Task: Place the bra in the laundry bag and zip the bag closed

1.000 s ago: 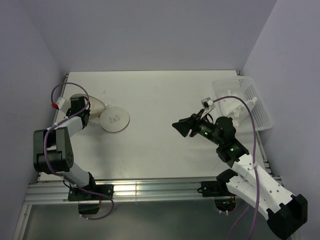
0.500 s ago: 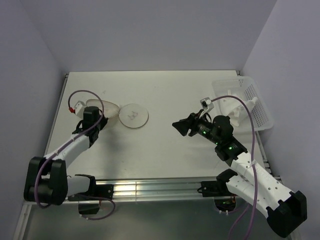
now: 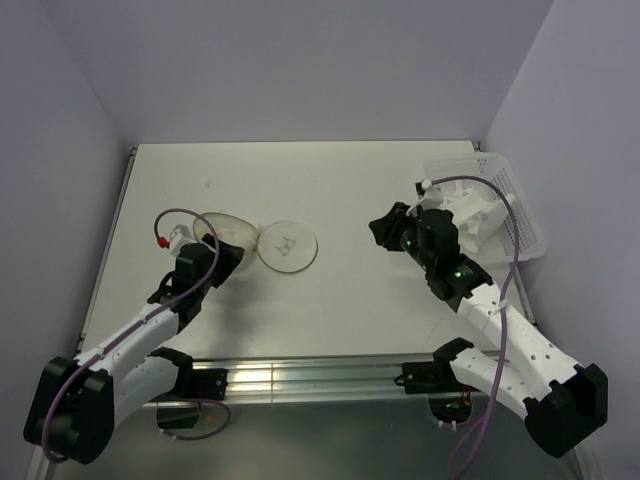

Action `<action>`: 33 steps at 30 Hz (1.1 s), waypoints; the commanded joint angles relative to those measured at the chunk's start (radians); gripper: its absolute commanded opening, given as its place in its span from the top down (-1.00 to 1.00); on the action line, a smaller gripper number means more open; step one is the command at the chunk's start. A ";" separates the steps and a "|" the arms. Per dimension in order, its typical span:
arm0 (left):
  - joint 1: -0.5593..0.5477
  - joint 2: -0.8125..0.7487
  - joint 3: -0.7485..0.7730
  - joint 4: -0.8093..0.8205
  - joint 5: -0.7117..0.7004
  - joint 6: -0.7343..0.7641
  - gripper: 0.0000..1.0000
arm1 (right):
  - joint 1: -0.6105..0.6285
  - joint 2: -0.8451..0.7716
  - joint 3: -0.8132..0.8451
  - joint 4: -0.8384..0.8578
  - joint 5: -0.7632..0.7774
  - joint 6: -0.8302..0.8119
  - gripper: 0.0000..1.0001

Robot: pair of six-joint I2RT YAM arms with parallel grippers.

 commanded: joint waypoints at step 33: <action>-0.285 -0.440 0.066 -0.083 0.252 0.285 -0.71 | -0.712 0.537 0.237 -0.125 0.358 -0.056 -0.02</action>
